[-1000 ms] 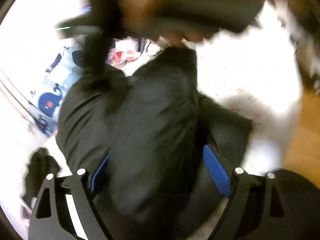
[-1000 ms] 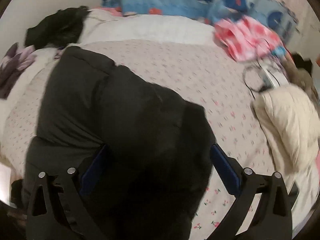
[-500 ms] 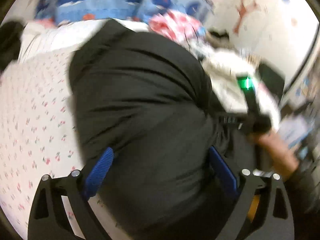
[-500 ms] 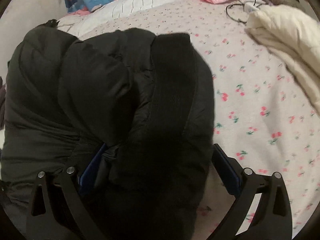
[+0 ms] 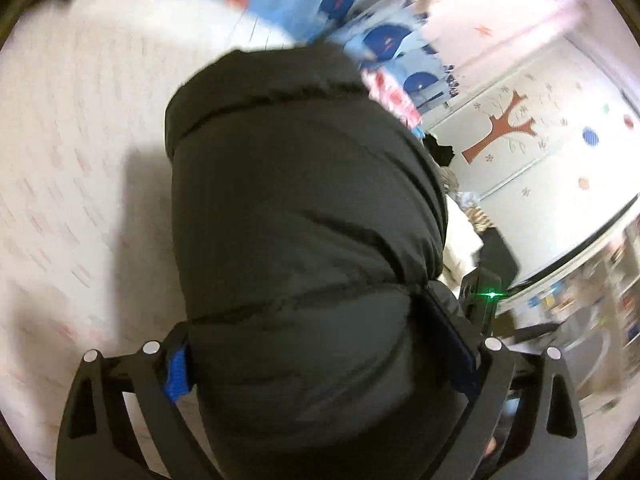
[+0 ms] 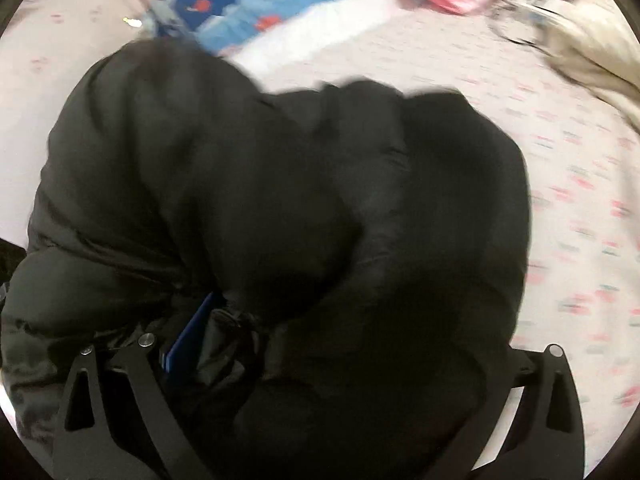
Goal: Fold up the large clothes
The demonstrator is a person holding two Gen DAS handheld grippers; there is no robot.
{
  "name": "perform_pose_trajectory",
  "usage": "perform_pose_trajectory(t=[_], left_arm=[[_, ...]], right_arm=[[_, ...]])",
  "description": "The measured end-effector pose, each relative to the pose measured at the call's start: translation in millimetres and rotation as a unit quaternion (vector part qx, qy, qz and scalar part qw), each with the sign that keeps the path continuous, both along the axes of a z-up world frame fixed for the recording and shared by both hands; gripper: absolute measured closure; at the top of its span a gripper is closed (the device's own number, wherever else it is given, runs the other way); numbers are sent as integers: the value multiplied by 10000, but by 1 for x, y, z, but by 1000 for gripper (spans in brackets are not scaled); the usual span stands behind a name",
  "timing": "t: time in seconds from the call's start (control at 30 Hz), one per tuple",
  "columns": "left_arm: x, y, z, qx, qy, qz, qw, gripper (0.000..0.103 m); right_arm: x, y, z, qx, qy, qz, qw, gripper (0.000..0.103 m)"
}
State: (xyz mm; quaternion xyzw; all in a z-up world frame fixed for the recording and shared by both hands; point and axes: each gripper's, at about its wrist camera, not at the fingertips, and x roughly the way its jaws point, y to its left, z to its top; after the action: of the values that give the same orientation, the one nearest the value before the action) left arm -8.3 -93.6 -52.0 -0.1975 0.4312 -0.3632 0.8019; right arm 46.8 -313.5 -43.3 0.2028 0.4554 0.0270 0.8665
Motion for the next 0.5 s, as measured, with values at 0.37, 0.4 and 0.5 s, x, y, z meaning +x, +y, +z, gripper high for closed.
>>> perform_pose_trajectory(t=[0.37, 0.4, 0.5], left_arm=[[-8, 160, 25, 2026, -318, 1815, 9618, 11], [-12, 154, 38, 1765, -598, 1847, 9649, 11], [-13, 112, 54, 1377, -1089, 1394, 9745, 11]], right_arm=[[40, 96, -26, -508, 778, 1240, 9879, 7], [38, 93, -24, -527, 838, 1247, 9873, 7], [30, 87, -4, -735, 855, 1313, 9849, 7]])
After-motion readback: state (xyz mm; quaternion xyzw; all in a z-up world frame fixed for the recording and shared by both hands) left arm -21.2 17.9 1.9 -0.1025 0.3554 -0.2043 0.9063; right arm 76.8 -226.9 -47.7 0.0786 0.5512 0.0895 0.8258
